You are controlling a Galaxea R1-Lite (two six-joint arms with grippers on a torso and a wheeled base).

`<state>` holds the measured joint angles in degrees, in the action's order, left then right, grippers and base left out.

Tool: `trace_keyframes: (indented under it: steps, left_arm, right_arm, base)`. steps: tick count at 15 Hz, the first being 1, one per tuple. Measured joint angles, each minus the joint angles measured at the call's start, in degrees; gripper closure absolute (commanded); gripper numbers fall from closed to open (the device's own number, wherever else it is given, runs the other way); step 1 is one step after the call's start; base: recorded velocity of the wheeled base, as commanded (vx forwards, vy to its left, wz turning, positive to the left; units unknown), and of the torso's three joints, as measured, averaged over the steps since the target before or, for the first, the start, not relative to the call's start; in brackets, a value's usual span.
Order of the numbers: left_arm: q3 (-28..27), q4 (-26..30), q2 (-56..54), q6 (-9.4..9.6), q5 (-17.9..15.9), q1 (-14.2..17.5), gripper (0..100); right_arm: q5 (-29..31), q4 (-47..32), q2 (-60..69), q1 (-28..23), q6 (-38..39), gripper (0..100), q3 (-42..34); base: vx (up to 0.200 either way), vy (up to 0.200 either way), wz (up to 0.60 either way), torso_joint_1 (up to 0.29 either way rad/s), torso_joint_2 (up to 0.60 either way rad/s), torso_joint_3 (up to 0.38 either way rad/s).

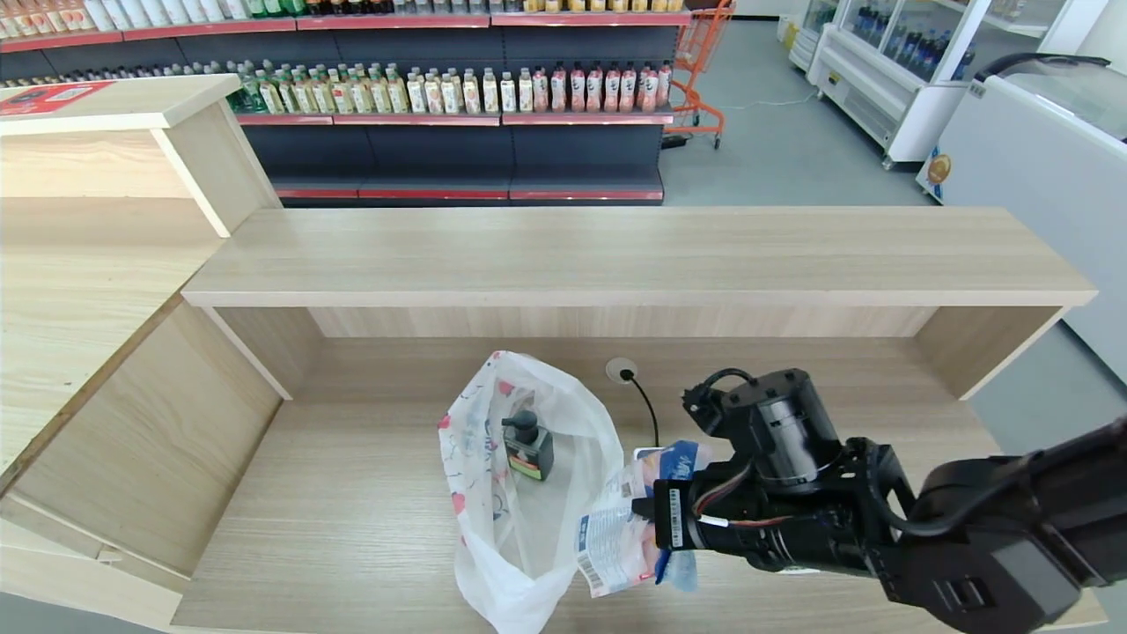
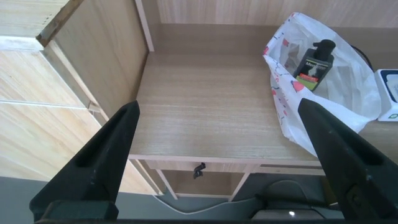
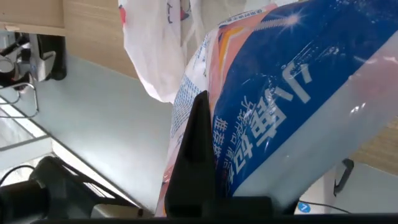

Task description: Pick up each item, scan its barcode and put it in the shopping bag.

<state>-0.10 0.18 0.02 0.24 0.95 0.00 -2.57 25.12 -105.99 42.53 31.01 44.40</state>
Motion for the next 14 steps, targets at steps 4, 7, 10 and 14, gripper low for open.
trace_keyframes:
  steps: [4, 7, 10, 14]
  left_arm:
    - [0.0, 0.0, 0.0, 0.02, 0.0, 0.0, 0]
    - [0.0, 0.0, 0.0, 0.02, 0.0, 0.0, 0]
    - [0.0, 0.0, 0.0, 0.02, 0.0, 0.0, 0]
    - [0.0, 0.0, 0.0, 0.0, 0.0, 0.0, 0]
  right_arm:
    - [0.3, 1.21, -6.17, 0.49, 0.07, 100, 4.3]
    - [0.26, 3.28, -9.36, 0.99, 1.74, 100, 6.95]
    - [0.23, 4.02, -11.54, 1.71, 4.18, 100, 10.06]
    - [-0.05, 4.02, -12.87, 1.84, 5.9, 100, 12.24]
  base:
    - [0.0, 0.0, 0.0, 0.0, 0.0, 0.0]
    - [0.0, 0.0, 0.0, 0.0, 0.0, 0.0]
    - [0.0, 0.0, 0.0, 0.0, 0.0, 0.0]
    - [0.0, 0.0, 0.0, 0.0, 0.0, 0.0]
